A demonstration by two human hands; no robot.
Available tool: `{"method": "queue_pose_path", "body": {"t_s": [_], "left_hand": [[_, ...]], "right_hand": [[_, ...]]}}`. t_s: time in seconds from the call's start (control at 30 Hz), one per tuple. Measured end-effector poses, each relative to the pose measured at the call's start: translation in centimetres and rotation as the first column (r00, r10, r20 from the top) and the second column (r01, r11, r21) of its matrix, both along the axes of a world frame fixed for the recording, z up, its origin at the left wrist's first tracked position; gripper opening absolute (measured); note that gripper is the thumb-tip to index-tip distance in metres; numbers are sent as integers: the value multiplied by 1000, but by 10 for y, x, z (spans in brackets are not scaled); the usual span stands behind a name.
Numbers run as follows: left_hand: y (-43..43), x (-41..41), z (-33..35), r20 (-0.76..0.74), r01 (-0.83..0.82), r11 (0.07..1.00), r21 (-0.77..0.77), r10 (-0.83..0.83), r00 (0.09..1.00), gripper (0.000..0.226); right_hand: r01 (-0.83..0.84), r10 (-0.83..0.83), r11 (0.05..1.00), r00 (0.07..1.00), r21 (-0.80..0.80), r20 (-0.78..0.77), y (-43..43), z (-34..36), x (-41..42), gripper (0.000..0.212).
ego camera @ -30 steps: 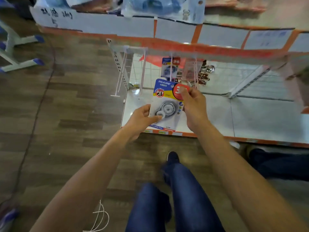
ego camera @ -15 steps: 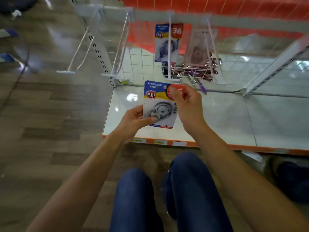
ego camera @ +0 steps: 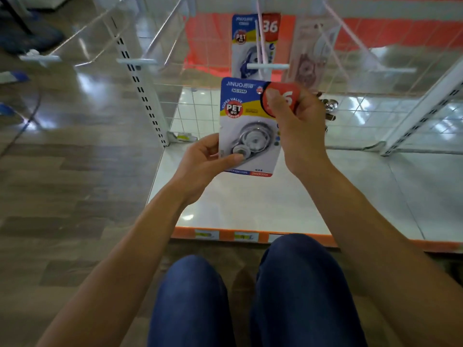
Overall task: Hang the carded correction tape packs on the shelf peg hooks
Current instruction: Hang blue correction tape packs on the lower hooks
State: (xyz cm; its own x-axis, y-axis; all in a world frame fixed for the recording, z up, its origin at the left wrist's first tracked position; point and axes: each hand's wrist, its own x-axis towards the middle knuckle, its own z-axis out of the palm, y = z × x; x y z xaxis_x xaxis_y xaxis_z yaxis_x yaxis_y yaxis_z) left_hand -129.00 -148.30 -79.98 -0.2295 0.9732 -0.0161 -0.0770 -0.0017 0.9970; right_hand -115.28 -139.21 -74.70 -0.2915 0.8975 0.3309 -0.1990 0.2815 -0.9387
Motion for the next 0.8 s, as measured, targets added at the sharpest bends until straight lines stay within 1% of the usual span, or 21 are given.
{"method": "queue_pose_path", "body": {"t_s": [0.13,0.23,0.3,0.43,0.5,0.53,0.6,0.63,0.67,0.73,0.8], "left_hand": [[6,-1,2,-22,7,998,60,-6,1000,36],[11,1,3,-30,-2,998,67,4,1000,35],[14,0,2,-34,-8,998,59,10,999,35],[20,-4,-2,-45,-29,998,47,31,999,34],[29,-7,-5,-60,-44,999,23,45,997,28],[36,-10,-7,-76,-59,998,6,59,995,24],[57,-19,-10,-148,-96,995,-13,93,985,17],[70,-25,-12,-206,-104,994,-10,100,974,18],[83,-30,-13,-278,-113,994,-9,107,955,26],[112,-38,-13,-440,-156,987,-27,129,889,37],[139,-44,-9,-591,-225,974,-12,175,788,43]], "right_hand": [[10,-9,999,1000,37,-18,4,3,1,8],[29,-29,999,1000,30,11,10,6,-1,14],[39,-40,999,998,24,40,15,5,-4,15],[72,-76,996,992,43,103,27,0,-9,9],[92,-96,995,986,40,137,39,-3,-14,6],[104,-110,994,980,42,164,47,-4,-17,8],[127,-138,990,971,68,196,64,-5,-25,10],[138,-154,987,967,88,205,73,-5,-29,10],[154,-174,982,961,107,213,81,-4,-34,10],[213,-246,965,939,155,241,99,-1,-45,13],[258,-308,945,905,199,292,119,1,-57,26]]}}
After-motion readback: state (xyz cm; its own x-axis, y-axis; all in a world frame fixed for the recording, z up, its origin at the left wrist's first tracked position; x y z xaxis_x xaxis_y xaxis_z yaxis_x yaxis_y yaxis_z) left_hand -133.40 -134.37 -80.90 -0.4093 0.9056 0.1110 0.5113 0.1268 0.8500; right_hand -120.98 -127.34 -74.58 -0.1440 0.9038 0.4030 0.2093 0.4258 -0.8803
